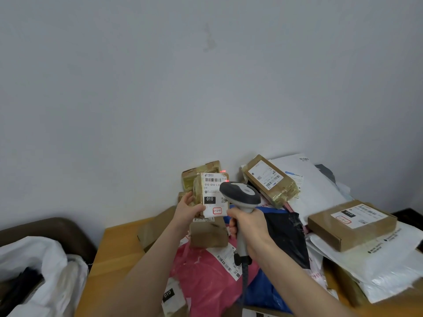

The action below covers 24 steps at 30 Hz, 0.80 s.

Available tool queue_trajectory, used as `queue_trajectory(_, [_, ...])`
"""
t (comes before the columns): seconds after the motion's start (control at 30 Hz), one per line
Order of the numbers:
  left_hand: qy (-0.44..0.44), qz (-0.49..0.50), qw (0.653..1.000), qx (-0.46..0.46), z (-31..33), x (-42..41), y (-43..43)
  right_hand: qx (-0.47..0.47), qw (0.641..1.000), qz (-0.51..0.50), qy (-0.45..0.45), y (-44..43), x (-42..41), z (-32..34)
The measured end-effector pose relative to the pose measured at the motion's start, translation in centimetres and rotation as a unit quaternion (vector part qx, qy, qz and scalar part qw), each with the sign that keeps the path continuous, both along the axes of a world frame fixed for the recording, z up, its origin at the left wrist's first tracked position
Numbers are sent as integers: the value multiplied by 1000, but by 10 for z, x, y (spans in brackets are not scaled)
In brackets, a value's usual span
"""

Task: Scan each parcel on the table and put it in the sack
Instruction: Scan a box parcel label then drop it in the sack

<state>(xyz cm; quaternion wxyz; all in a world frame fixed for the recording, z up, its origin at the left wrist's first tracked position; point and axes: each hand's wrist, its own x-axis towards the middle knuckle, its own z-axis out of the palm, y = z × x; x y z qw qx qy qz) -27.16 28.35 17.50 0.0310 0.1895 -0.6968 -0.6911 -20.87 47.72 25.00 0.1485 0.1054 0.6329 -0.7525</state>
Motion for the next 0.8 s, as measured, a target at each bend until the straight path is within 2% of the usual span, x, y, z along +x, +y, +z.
queue_trajectory(0.27, [1,13,1000,11,4,23,0,3,1000,23,-6,0,10,0])
queue_trajectory(0.47, [19,51,998,43,14,49,-3,-22,999,36,22,-13,18,3])
queue_trajectory(0.63, [-14,110,994,11,20,86,-37,-31,996,81,21,-54,27,6])
queue_trajectory(0.8, [-10,176,984,0,26,135,-96,-50,988,145,-13,-122,37,7])
